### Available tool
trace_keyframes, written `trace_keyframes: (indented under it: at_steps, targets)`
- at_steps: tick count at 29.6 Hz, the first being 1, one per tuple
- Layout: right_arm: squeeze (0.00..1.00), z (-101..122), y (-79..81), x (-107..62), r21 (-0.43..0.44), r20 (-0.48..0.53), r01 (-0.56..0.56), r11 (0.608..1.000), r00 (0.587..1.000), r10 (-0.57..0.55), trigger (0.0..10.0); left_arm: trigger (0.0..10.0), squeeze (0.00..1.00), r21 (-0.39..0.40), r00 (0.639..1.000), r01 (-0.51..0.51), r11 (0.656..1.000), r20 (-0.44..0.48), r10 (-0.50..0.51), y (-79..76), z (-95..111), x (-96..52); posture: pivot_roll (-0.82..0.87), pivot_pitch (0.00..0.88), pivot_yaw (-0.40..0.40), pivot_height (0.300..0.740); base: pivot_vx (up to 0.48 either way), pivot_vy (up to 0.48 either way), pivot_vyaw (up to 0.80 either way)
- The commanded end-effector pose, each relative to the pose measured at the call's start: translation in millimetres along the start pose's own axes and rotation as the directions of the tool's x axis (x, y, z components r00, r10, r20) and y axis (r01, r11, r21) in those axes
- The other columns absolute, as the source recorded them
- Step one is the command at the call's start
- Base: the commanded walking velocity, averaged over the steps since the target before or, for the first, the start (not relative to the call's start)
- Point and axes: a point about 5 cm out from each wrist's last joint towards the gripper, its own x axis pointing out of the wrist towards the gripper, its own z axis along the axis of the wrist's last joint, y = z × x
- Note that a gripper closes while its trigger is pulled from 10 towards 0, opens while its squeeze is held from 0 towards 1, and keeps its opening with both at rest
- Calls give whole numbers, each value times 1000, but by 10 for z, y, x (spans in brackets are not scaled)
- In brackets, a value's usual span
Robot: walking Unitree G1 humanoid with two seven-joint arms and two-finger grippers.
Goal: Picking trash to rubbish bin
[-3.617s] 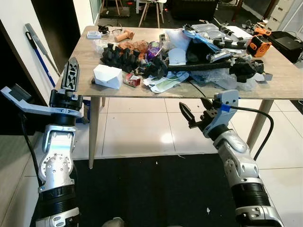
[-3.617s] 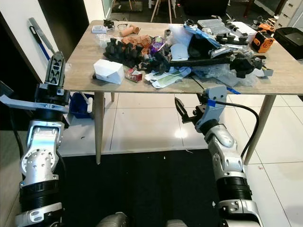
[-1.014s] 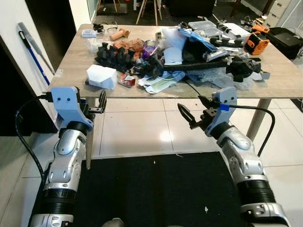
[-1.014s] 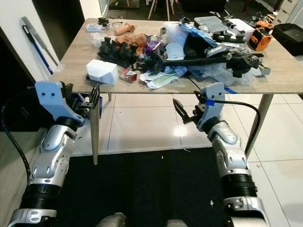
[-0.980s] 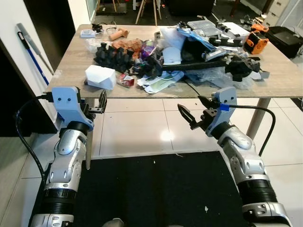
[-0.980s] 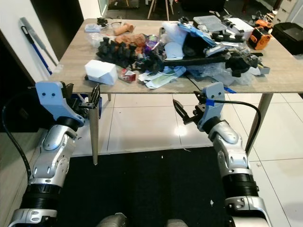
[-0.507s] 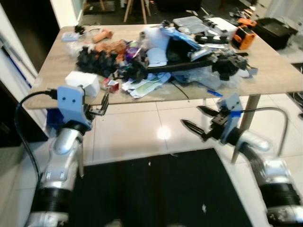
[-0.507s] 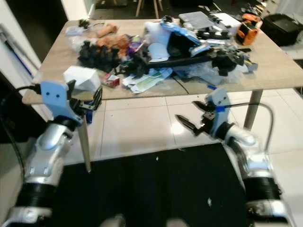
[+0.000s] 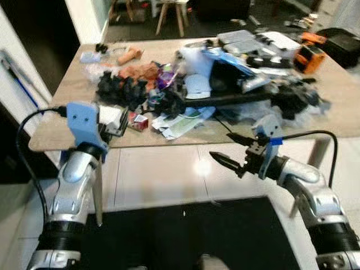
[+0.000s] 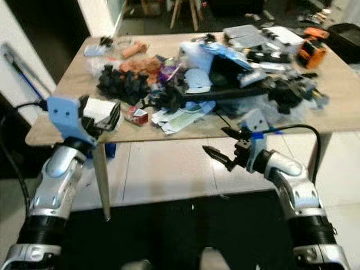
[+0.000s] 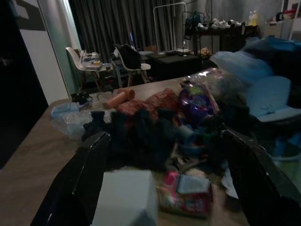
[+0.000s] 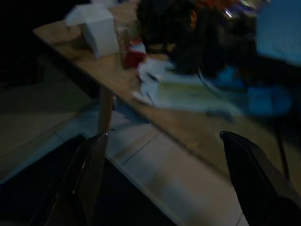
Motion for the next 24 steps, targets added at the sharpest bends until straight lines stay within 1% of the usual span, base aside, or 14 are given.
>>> trace_keyframes:
  at_steps: [1,11,12,13,14,15,17,18,19,20,21,22,23,24]
  targets:
    - [0,5,66,9,13,-6,-54,998,999,54,10000,10000,0,7,1000,-6,1000,-13,6,42,-41,-31,-60,0,-10,740,412,0,775]
    - [0,-53,124,-85,1,-94,-146,989,985,146,10000,10000,0,54,999,40,998,-23,-39,80,-15,-16,-59,0,-11,740,413,0,709]
    - [0,-71,128,-104,8,-117,-160,987,980,160,10000,10000,0,54,997,72,996,-32,-71,78,-2,-9,-59,0,-11,740,345,0,0]
    - [0,-71,128,-104,8,-117,-160,987,980,160,10000,10000,0,54,997,72,996,-32,-71,78,-2,-9,-59,0,-11,740,345,0,0]
    - [0,-82,133,-131,11,-138,-178,984,974,178,10000,10000,0,47,992,122,991,-37,-121,60,20,-6,-58,0,-13,740,255,0,0]
    - [0,-80,137,-197,25,-167,-212,977,963,214,10000,10000,0,29,970,244,969,-23,-244,10,97,-28,-58,0,-16,740,0,0,0]
    - [0,-80,137,-197,25,-167,-212,977,963,214,10000,10000,0,29,970,244,969,-23,-244,10,97,-28,-58,0,-16,740,0,0,0]
    - [0,-68,143,-281,32,-204,-254,967,945,255,10000,10000,0,39,926,378,925,-8,-378,-23,192,-81,-59,0,-17,740,0,0,0]
    - [0,-65,141,-333,35,-231,-273,961,934,274,10000,10000,0,54,894,447,893,-9,-447,-22,240,-114,-59,0,-17,740,0,0,0]
    - [0,-65,141,-333,35,-231,-273,961,934,274,10000,10000,0,54,894,447,893,-9,-447,-22,240,-114,-59,0,-17,740,0,0,0]
    - [0,-65,140,-368,39,-251,-285,958,925,286,10000,10000,0,65,872,489,870,-19,-489,-13,266,-135,-59,0,-17,740,0,0,0]
    - [0,-65,140,-368,39,-251,-285,958,925,286,10000,10000,0,65,872,489,870,-19,-489,-13,266,-135,-59,0,-17,740,0,0,0]
    - [0,-62,140,-411,41,-271,-301,953,914,301,10000,10000,0,93,836,549,831,-41,-548,-5,293,-165,-59,0,-17,740,0,0,0]
    - [0,-47,140,-455,47,-284,-316,947,905,316,10000,10000,0,143,790,612,778,-72,-609,18,336,-187,-59,0,-17,740,0,0,0]
